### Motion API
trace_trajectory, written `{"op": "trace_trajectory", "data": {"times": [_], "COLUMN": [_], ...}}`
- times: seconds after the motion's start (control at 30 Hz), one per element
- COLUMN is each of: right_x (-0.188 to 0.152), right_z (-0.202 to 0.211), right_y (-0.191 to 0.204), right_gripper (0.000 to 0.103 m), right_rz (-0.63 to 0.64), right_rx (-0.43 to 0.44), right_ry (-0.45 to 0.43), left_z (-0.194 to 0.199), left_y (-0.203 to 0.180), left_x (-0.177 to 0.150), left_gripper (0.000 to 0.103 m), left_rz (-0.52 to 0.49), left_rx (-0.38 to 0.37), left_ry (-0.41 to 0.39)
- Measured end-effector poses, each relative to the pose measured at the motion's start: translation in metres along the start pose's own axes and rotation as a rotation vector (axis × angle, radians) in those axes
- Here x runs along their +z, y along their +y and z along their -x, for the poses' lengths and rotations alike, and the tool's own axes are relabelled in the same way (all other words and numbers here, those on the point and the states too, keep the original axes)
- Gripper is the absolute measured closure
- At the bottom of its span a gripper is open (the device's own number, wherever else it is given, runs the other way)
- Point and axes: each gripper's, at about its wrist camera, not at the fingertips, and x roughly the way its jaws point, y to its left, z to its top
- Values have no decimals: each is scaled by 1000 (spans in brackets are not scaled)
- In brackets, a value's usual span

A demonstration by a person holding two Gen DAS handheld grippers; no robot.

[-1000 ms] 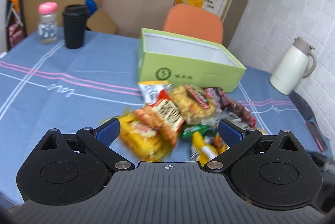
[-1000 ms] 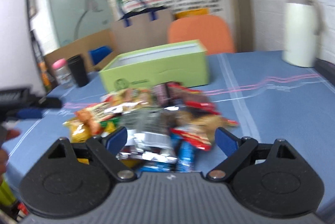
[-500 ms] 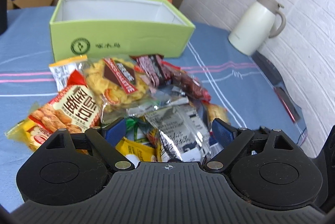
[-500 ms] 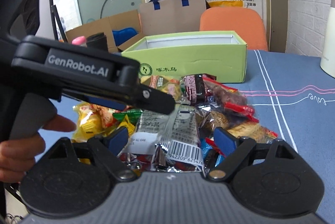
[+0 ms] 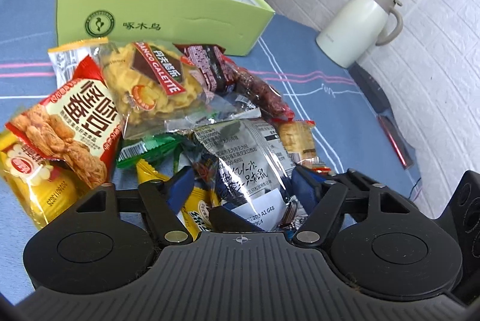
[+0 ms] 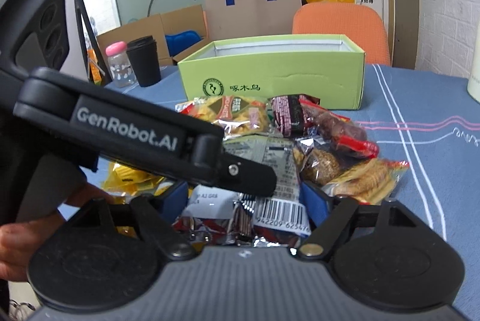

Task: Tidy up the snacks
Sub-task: 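Lower the left gripper onto the silver-and-white snack bag and close it, then carry the silver bag with the left gripper into the green box and release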

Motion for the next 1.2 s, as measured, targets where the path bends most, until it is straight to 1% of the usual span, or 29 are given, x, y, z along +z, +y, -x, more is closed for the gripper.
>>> {"op": "trace_trajectory", "data": {"times": [0.03,0.17,0.4,0.53,0.57,0.63,0.8,0.9,0.97,1.1,1.2], "right_x": [-1,0,20,26,25,26,35,50,68,120,157], "right_z": [0,9,30,32,33,33,21,8,-5,-40,-77], "right_y": [0,0,7,12,14,19,27,26,27,26,25], "right_gripper": [29,33,33,32,30,30,29,29,29,29,29], "right_rz": [0,-8,24,36,39,45,75,88,114,164,169], "right_rx": [5,5,3,29,37,56,74,98,109,131,148], "right_ry": [-2,-28,-104,-110,-111,-113,-117,-123,-136,-163,-157], "left_z": [0,8,35,46,49,53,58,59,61,62,55], "left_y": [1,-2,-17,-13,-12,-9,0,8,15,34,54], "left_x": [0,-1,9,6,5,4,14,34,54,110,154], "left_gripper": [61,65,64,63,62,62,61,61,61,62,62], "left_rz": [7,23,-26,2,7,20,33,40,32,24,27], "left_rx": [-20,-53,-67,-66,-66,-60,-34,-17,-10,21,53], "left_ry": [2,-22,-109,-128,-134,-145,-170,-198,-232,-288,-296]}}
